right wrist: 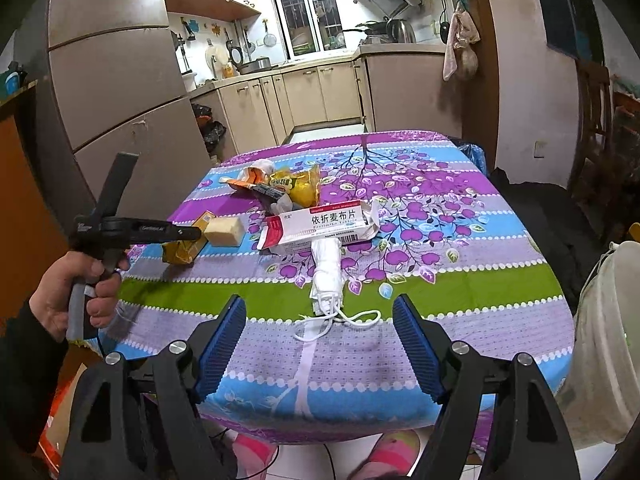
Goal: Collect trash
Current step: 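Grasp the gold wrapper box with left tool while right grasps the white cable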
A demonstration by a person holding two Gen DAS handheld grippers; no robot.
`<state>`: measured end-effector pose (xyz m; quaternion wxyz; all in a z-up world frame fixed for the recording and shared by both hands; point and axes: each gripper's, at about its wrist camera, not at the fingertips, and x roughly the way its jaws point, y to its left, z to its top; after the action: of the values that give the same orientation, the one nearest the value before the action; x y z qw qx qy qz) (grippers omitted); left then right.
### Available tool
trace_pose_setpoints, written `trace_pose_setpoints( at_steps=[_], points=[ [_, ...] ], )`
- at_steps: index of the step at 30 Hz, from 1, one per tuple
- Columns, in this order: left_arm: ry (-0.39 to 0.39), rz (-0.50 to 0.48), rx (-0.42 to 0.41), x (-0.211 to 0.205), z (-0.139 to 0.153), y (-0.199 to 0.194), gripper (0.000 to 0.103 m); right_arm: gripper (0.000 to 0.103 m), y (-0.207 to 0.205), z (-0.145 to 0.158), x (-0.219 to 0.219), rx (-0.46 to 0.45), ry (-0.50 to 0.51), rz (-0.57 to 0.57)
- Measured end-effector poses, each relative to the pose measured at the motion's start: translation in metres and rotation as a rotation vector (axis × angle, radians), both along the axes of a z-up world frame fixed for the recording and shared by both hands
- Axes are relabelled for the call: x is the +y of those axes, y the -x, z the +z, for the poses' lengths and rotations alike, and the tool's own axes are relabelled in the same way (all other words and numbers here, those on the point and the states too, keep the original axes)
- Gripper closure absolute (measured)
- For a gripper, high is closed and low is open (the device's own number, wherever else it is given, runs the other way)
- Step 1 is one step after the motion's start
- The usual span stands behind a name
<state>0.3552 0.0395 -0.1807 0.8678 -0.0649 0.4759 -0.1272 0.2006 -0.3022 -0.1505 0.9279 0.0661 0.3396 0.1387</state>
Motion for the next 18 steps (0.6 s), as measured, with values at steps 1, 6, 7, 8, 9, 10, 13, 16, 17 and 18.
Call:
trace_pose_setpoints(
  at_steps=[1,6,7,8,9,10,13,16,17,18],
  points=[
    [-0.002,-0.002,-0.008,0.001,0.001,0.002,0.086,0.027,-0.001,-0.002,0.001,0.005,-0.002,0.002],
    [0.051,0.005,-0.04,0.011,0.007,0.012,0.09,0.035,-0.005,-0.01,0.007,0.025,-0.004,0.016],
    [0.074,0.013,-0.05,0.016,0.01,0.014,0.09,0.035,-0.006,-0.011,0.008,0.025,-0.001,0.019],
    [0.091,0.019,-0.057,0.02,0.013,0.017,0.09,0.037,-0.008,-0.012,0.008,0.025,0.002,0.023],
    [0.092,0.026,-0.069,0.022,0.017,0.02,0.09,0.038,-0.011,-0.013,0.009,0.024,0.009,0.026],
    [0.088,0.028,-0.079,0.022,0.02,0.023,0.09,0.039,-0.016,-0.014,0.01,0.026,0.018,0.029],
    [0.052,0.023,-0.122,0.017,0.03,0.034,0.09,0.044,-0.035,-0.02,0.014,0.046,0.05,0.028],
    [0.038,0.008,-0.131,0.011,0.032,0.039,0.09,0.046,-0.061,-0.029,0.022,0.089,0.081,0.038],
    [0.036,0.005,-0.127,0.01,0.031,0.038,0.09,0.046,-0.072,-0.032,0.026,0.107,0.095,0.042],
    [0.033,0.006,-0.125,0.01,0.03,0.038,0.09,0.047,-0.079,-0.034,0.029,0.116,0.107,0.045]
  ],
)
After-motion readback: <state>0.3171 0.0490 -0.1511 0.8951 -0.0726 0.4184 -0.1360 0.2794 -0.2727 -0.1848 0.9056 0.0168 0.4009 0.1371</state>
